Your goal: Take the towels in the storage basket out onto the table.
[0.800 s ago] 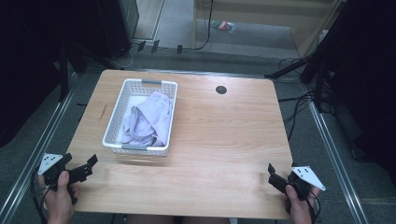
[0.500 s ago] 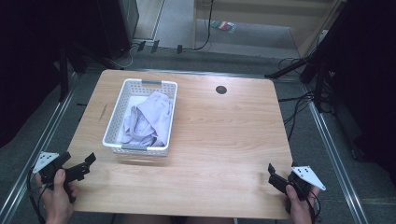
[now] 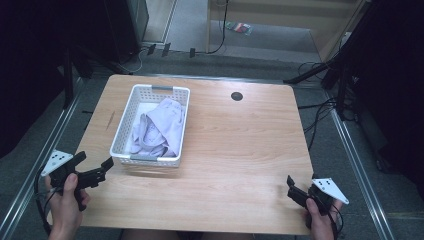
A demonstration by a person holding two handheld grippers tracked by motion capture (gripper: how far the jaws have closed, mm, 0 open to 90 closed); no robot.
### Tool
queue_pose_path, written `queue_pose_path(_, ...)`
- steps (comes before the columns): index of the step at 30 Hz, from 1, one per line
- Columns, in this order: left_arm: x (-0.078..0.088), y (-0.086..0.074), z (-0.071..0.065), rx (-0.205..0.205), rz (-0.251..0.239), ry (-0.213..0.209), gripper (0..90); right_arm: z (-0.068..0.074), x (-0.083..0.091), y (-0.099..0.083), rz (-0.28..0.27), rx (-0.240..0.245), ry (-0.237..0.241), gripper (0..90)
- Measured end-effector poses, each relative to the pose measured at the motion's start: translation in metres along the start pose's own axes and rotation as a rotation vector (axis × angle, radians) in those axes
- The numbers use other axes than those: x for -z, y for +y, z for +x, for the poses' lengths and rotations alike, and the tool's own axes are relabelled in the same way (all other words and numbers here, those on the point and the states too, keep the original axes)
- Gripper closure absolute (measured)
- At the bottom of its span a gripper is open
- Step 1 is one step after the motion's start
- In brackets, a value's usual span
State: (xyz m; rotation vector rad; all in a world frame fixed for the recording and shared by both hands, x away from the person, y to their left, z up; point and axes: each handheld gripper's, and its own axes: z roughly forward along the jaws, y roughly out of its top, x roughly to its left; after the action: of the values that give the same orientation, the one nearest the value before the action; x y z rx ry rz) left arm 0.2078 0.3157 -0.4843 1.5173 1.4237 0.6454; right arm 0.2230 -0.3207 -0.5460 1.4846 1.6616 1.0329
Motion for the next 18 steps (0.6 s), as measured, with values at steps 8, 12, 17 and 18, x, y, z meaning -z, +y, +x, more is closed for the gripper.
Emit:
queue_pose_path(8,-0.023,0.024,-0.025,-0.043,0.069,0.006,0.0,0.0,-0.001,0.0,0.003,0.005,0.006,12.2)
queue_pose_path(12,-0.036,0.04,-0.035,-0.062,0.116,-0.006,0.0,0.0,-0.001,0.0,0.003,0.004,0.006,12.2)
queue_pose_path(17,-0.052,0.056,-0.048,-0.076,0.175,-0.006,0.0,0.0,-0.001,0.0,0.004,0.002,0.005,12.2)
queue_pose_path(18,-0.056,0.06,-0.05,-0.083,0.183,-0.007,0.0,0.0,-0.001,0.0,0.003,0.003,0.005,12.2)
